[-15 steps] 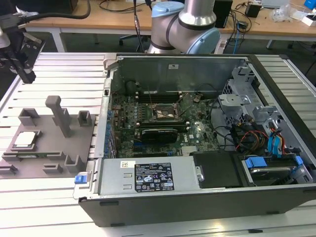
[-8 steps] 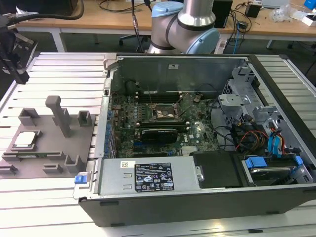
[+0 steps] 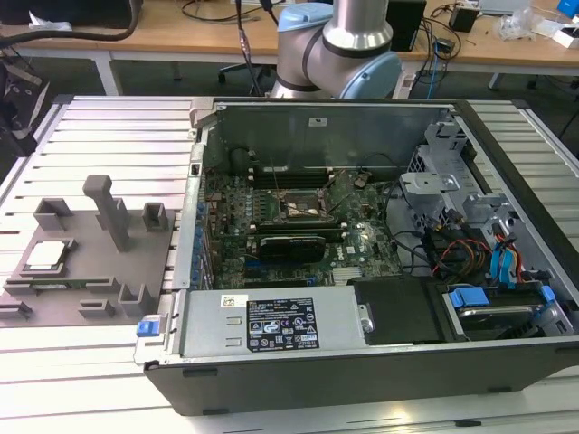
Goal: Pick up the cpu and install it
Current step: 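Reach for the cpu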
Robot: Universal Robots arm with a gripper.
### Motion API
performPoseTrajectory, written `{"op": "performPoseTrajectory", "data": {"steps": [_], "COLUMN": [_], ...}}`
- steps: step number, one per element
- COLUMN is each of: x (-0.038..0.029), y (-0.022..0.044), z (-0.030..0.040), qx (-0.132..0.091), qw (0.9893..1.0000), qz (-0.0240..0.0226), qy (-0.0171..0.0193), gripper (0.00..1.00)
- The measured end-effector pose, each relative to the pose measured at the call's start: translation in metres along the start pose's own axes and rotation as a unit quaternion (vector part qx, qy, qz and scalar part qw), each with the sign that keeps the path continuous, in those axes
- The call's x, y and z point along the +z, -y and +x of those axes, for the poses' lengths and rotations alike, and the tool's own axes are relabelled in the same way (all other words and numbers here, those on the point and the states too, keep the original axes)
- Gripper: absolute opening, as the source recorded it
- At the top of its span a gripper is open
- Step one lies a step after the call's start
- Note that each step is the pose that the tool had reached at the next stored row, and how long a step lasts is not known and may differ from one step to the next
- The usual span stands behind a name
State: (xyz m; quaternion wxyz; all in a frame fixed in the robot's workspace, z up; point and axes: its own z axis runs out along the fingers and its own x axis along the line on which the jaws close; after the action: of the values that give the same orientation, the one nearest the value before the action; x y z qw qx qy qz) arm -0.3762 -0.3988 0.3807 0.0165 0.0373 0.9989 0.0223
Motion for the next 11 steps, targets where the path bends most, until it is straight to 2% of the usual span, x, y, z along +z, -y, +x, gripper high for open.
{"op": "performPoseTrajectory", "data": {"steps": [4,7,11], "x": [0.0060,0.0135,0.0213], "y": [0.0006,0.0014,0.0021], "z": [0.0047,0.0111,0.0155], "qx": [0.000,0.000,0.000], "qw": [1.0000,1.0000,1.0000], "qz": [0.0000,0.0000,0.0000], "qy": [0.0000,0.0001,0.0000], "gripper": [0.11,0.11,0.11]}}
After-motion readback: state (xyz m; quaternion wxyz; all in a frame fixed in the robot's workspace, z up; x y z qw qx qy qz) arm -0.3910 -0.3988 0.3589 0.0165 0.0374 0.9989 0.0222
